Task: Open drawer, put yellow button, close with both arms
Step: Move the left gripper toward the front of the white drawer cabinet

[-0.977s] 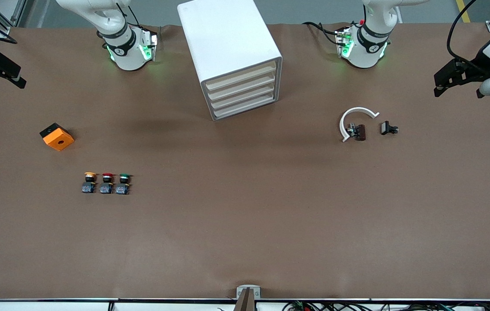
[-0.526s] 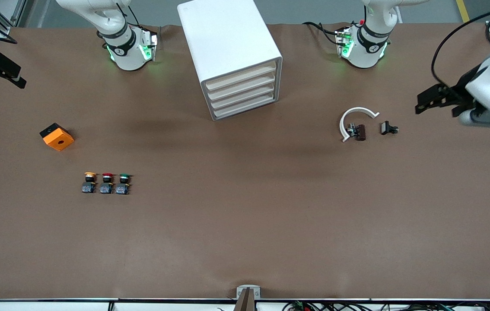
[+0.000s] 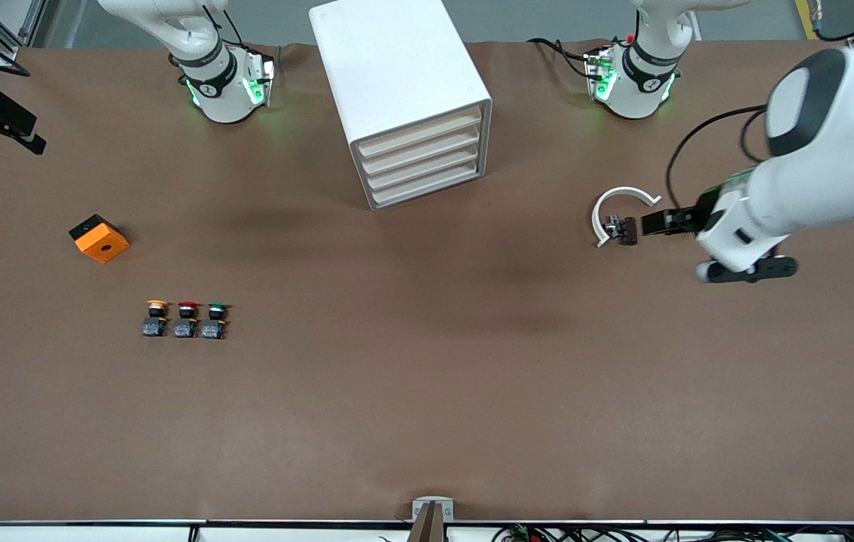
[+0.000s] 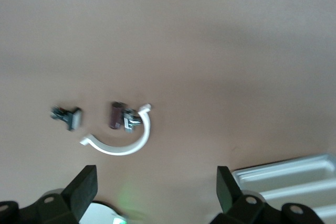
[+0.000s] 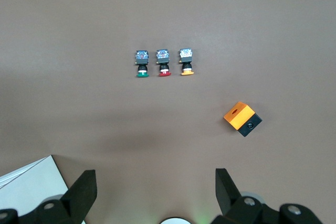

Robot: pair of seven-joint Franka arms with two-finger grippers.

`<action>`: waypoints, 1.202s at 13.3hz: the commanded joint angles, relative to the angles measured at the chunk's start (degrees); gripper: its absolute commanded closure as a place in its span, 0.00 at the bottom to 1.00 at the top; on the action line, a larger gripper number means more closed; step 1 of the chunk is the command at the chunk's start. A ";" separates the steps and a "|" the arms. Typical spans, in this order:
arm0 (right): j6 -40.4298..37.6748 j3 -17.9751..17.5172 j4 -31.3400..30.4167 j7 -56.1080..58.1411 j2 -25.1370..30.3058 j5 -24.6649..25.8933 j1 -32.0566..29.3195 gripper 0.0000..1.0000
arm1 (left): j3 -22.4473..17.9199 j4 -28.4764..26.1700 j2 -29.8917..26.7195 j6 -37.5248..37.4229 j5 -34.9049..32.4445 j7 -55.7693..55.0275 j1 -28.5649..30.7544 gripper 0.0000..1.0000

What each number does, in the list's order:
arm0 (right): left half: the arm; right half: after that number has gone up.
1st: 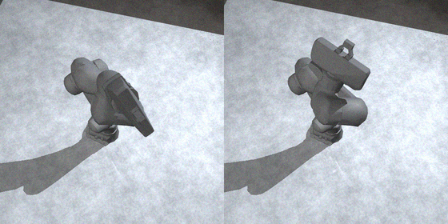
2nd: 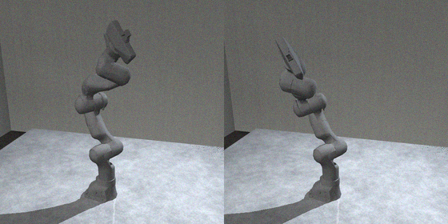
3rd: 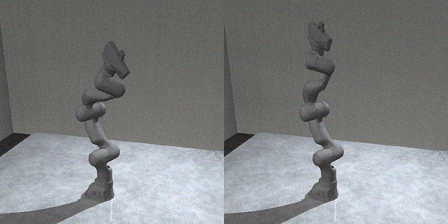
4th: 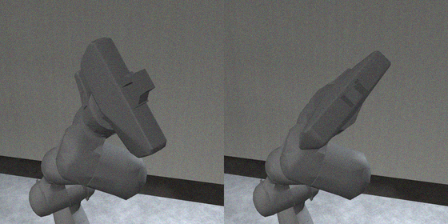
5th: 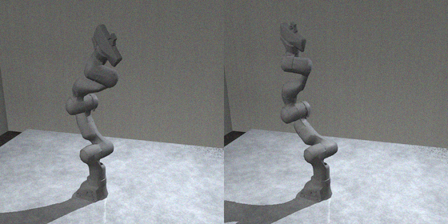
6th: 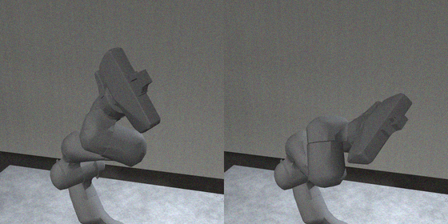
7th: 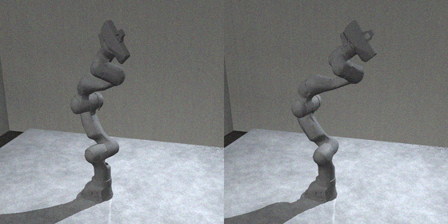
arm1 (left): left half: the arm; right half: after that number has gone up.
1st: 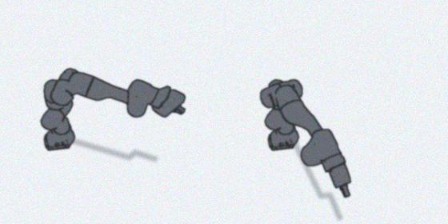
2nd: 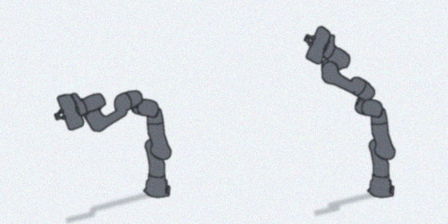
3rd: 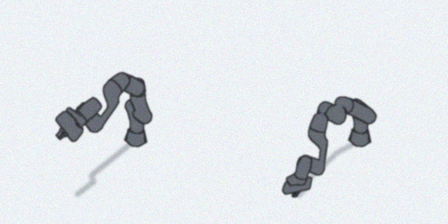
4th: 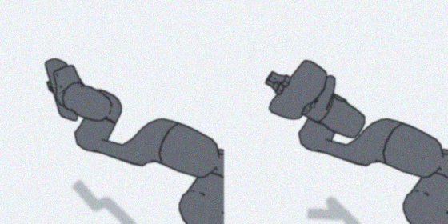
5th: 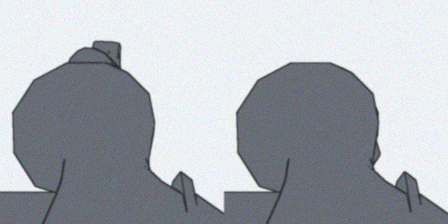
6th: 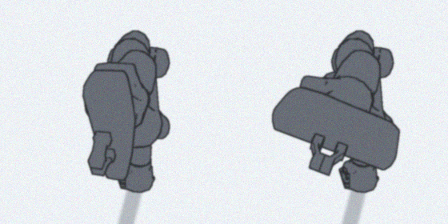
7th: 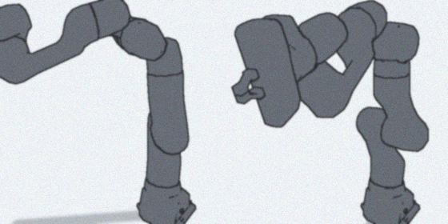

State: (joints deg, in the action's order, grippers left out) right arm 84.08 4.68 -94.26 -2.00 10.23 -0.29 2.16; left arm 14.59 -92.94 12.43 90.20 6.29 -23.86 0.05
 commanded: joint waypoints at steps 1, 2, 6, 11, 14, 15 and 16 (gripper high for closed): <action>0.21 0.07 -1.19 -1.16 1.28 0.73 0.48 0.00 | 0.52 0.91 4.51 1.11 0.74 -12.65 -2.85 0.00; 0.12 0.07 -1.11 -1.16 1.28 0.73 0.39 0.00 | 0.52 1.44 6.36 1.20 0.83 -18.53 -4.43 0.00; 0.12 0.07 -1.11 -1.16 1.28 0.73 0.39 0.00 | 0.52 4.87 14.62 1.29 1.88 -40.60 -10.06 0.00; 0.12 0.07 -1.11 -0.98 1.20 0.73 0.30 0.00 | 0.61 11.71 23.68 2.17 9.16 -72.49 -14.81 0.00; 0.03 0.07 -1.19 -0.98 1.20 0.73 0.30 0.00 | 0.52 11.64 25.53 2.17 17.24 -92.53 -15.87 0.00; 0.03 0.07 -1.11 -0.98 1.20 0.73 0.30 0.00 | 0.52 11.64 26.06 2.08 19.18 -97.99 -15.87 0.00; 0.03 0.16 -1.19 -0.90 1.20 0.73 0.30 0.00 | 0.61 11.38 26.06 2.00 20.33 -101.70 -15.96 0.00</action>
State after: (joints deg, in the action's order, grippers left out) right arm 84.08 4.69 -94.30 -2.01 10.23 -0.29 2.16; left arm 15.31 -83.00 37.52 93.29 23.98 -118.08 -15.83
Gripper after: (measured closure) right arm 0.000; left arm 0.000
